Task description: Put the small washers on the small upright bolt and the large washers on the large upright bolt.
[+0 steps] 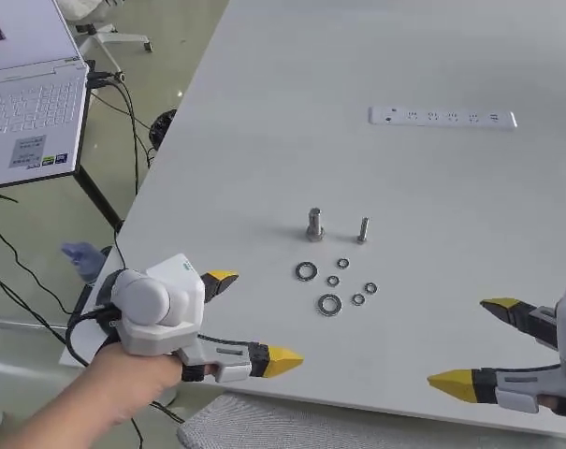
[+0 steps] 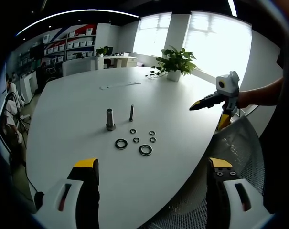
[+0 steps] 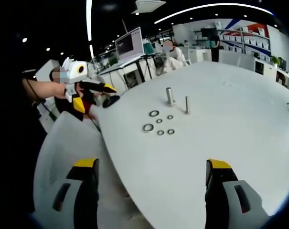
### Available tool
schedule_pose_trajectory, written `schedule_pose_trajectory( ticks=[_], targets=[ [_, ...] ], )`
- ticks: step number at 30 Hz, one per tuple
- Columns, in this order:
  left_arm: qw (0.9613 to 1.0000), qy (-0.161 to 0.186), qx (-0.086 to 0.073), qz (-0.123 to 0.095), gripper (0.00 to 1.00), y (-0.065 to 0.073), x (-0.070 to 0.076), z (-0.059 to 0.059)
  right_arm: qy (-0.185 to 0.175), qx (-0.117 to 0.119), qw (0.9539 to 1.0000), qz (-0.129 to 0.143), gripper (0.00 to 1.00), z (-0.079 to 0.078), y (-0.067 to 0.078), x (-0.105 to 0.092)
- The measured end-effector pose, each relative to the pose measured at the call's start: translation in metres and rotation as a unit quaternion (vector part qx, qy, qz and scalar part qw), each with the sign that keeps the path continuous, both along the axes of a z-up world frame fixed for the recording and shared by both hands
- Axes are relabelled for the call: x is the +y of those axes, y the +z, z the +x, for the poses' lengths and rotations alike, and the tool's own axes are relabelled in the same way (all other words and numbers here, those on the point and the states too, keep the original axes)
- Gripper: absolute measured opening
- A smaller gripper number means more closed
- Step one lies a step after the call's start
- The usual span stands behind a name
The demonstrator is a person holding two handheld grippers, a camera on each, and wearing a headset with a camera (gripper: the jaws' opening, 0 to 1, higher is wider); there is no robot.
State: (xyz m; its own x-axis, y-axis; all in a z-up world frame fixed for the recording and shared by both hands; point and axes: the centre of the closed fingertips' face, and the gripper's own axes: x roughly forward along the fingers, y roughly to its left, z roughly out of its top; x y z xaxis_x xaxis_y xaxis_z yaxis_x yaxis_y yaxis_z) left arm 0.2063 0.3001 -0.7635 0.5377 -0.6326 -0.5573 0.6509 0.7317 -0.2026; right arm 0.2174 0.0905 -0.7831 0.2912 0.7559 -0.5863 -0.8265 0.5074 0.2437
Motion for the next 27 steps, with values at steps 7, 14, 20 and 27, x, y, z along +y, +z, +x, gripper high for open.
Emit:
schedule_pose_trajectory(
  ticks=[7, 14, 20, 27],
  targets=[
    [1.0, -0.004, 0.008, 0.002, 0.94, -0.005, 0.002, -0.002, 0.013, 0.004, 0.9999, -0.01, 0.9, 0.005, -0.001, 0.009],
    [0.9999, -0.008, 0.012, 0.0, 0.94, -0.007, -0.002, -0.004, 0.032, 0.0, 0.9995, -0.008, 0.87, 0.014, 0.005, 0.023],
    [0.9999, -0.001, 0.009, -0.005, 0.94, -0.007, -0.002, -0.002, 0.056, -0.005, 0.9983, -0.018, 0.84, 0.018, 0.006, 0.034],
    [1.0, -0.003, 0.007, -0.004, 0.95, -0.007, -0.002, 0.0, 0.071, -0.003, 0.9971, -0.029, 0.84, 0.024, 0.006, 0.041]
  ],
)
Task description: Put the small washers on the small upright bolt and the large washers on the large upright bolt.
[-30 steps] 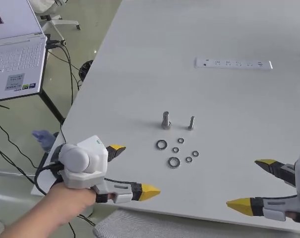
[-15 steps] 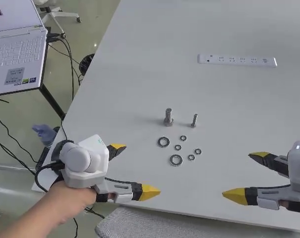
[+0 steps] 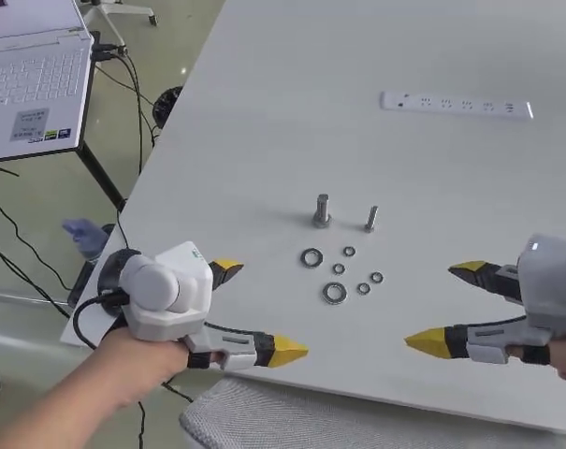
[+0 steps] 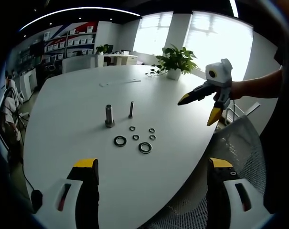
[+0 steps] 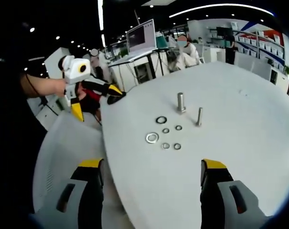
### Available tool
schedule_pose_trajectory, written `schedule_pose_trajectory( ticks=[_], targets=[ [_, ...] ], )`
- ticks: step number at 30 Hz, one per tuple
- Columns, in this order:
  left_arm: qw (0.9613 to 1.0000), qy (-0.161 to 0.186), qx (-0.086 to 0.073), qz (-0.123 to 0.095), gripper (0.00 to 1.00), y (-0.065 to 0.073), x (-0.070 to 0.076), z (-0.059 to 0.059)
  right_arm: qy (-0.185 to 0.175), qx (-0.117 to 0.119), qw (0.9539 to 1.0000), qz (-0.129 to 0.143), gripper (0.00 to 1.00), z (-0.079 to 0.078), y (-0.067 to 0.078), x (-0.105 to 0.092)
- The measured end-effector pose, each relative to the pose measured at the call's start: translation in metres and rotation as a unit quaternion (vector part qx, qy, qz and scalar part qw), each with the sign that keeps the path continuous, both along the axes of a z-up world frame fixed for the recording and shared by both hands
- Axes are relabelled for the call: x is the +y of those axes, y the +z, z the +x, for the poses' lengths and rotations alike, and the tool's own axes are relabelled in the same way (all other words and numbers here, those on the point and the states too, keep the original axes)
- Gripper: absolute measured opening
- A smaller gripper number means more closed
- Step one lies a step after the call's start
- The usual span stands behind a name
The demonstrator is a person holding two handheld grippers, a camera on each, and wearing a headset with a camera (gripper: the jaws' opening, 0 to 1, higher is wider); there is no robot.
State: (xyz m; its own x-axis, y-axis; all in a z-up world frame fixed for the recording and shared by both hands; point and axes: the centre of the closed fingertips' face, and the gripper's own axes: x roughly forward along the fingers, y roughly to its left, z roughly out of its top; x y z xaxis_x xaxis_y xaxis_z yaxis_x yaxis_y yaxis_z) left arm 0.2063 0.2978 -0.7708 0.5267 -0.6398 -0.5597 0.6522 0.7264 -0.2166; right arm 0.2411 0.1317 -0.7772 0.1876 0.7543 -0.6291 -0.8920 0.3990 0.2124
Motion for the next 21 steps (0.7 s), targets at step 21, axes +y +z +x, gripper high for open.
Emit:
schedule_pose_trajectory(
  ticks=[21],
  targets=[
    [0.9999, -0.016, -0.002, 0.0, 0.94, -0.002, -0.002, 0.0, 0.059, -0.011, 0.9978, -0.028, 0.76, 0.018, 0.003, 0.038]
  ],
)
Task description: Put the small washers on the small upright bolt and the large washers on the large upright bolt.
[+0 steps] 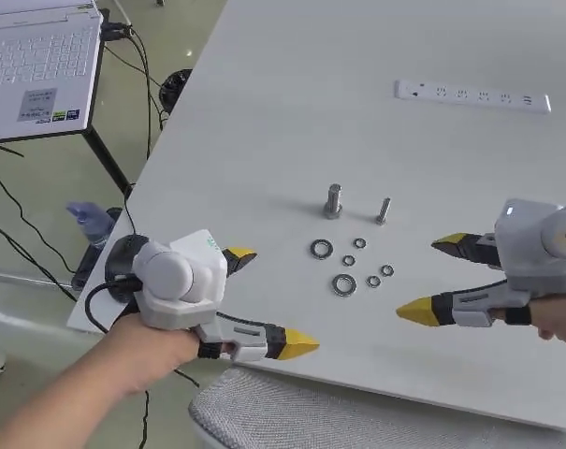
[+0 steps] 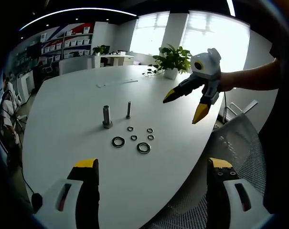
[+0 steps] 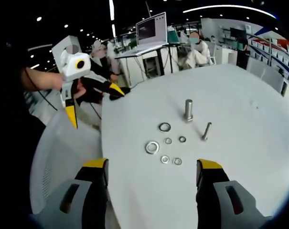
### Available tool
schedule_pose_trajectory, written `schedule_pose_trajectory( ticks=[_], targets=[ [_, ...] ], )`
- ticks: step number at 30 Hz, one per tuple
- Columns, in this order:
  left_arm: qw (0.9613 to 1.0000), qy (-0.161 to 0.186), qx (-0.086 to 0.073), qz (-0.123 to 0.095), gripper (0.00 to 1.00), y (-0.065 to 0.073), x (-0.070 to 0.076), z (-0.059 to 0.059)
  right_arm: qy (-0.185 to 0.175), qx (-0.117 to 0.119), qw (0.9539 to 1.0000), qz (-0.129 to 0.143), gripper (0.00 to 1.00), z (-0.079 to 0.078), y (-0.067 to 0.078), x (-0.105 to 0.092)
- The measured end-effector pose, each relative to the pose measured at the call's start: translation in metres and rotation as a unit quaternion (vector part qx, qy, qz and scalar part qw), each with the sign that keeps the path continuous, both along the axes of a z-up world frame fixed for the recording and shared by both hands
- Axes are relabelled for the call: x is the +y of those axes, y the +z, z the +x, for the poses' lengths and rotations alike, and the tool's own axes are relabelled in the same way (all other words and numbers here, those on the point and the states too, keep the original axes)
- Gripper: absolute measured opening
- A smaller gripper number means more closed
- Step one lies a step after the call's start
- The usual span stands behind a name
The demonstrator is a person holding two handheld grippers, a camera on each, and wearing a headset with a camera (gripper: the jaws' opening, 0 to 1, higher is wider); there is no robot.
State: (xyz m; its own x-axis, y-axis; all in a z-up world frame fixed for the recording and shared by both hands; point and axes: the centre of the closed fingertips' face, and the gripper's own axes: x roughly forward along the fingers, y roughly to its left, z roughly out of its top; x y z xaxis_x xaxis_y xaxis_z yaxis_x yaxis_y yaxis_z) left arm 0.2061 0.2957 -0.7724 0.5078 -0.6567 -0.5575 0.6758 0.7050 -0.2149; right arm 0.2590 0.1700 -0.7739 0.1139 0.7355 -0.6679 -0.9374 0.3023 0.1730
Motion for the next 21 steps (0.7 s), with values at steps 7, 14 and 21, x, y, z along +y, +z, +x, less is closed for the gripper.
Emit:
schedule_pose_trajectory(
  ticks=[7, 14, 21],
  targets=[
    [1.0, -0.002, -0.001, -0.003, 0.93, 0.002, 0.002, 0.003, 0.029, 0.005, 0.9995, -0.009, 0.75, 0.004, -0.005, 0.017],
    [1.0, 0.002, 0.0, -0.009, 0.92, 0.003, 0.002, 0.001, 0.056, 0.004, 0.9981, -0.024, 0.71, 0.006, -0.011, 0.032],
    [0.9999, -0.006, 0.005, -0.006, 0.93, -0.002, 0.007, 0.0, 0.106, -0.012, 0.9917, -0.072, 0.68, 0.004, -0.024, 0.041]
  ],
)
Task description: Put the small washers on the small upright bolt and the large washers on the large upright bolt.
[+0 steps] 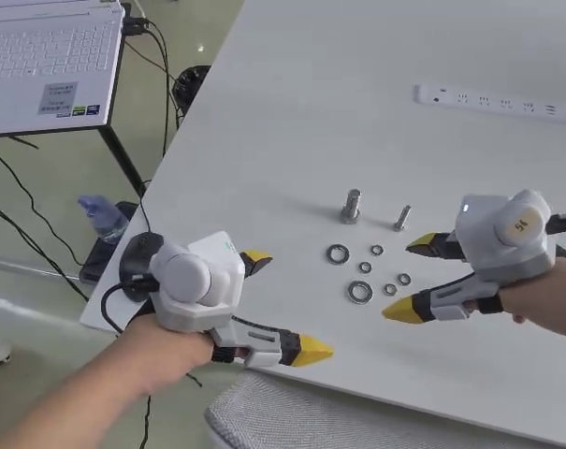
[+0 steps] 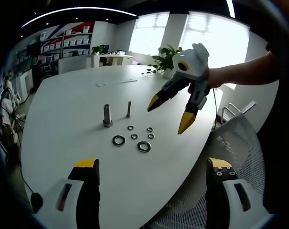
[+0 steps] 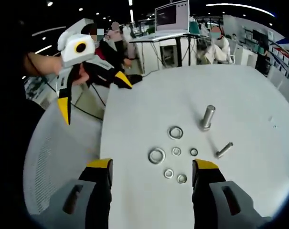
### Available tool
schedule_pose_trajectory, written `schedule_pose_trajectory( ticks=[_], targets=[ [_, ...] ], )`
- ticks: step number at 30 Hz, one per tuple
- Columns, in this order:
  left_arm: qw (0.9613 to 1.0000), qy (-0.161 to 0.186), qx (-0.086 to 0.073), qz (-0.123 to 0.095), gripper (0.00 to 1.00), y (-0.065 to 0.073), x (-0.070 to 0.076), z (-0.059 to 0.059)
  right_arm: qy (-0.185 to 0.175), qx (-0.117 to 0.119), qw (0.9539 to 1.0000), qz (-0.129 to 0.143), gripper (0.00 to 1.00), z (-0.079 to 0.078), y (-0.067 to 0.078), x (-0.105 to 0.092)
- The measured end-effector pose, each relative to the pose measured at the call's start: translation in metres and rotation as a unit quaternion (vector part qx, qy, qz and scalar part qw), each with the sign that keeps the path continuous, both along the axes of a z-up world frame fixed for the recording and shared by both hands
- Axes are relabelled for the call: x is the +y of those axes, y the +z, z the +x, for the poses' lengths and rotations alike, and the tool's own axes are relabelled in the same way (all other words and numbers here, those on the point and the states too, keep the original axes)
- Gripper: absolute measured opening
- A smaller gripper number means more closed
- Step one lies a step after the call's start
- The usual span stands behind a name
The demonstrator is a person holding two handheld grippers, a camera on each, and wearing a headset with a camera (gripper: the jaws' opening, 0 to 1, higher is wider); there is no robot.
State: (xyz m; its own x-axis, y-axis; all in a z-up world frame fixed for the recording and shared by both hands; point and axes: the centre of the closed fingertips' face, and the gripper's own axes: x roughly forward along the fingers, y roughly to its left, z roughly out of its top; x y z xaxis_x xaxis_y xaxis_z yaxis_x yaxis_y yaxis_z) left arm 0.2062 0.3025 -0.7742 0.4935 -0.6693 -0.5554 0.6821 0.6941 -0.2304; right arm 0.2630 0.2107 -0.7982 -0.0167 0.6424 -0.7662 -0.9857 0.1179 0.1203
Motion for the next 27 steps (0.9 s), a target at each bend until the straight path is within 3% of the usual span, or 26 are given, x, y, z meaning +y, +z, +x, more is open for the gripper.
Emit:
schedule_pose_trajectory(
  ticks=[9, 13, 19, 27],
  targets=[
    [1.0, -0.007, -0.002, 0.001, 0.92, 0.0, 0.0, 0.0, 0.045, -0.002, 0.9985, -0.03, 0.62, -0.003, -0.012, 0.016],
    [1.0, -0.007, 0.001, -0.004, 0.92, -0.001, 0.001, -0.001, 0.059, 0.008, 0.9974, -0.04, 0.61, -0.011, -0.019, 0.02],
    [1.0, -0.009, 0.002, -0.003, 0.91, -0.002, 0.004, -0.003, 0.09, -0.001, 0.9935, -0.069, 0.56, -0.016, -0.034, 0.021],
    [0.9998, -0.017, 0.001, 0.001, 0.9, -0.003, 0.005, -0.001, 0.105, -0.01, 0.9902, -0.092, 0.53, -0.011, -0.046, 0.027]
  ],
)
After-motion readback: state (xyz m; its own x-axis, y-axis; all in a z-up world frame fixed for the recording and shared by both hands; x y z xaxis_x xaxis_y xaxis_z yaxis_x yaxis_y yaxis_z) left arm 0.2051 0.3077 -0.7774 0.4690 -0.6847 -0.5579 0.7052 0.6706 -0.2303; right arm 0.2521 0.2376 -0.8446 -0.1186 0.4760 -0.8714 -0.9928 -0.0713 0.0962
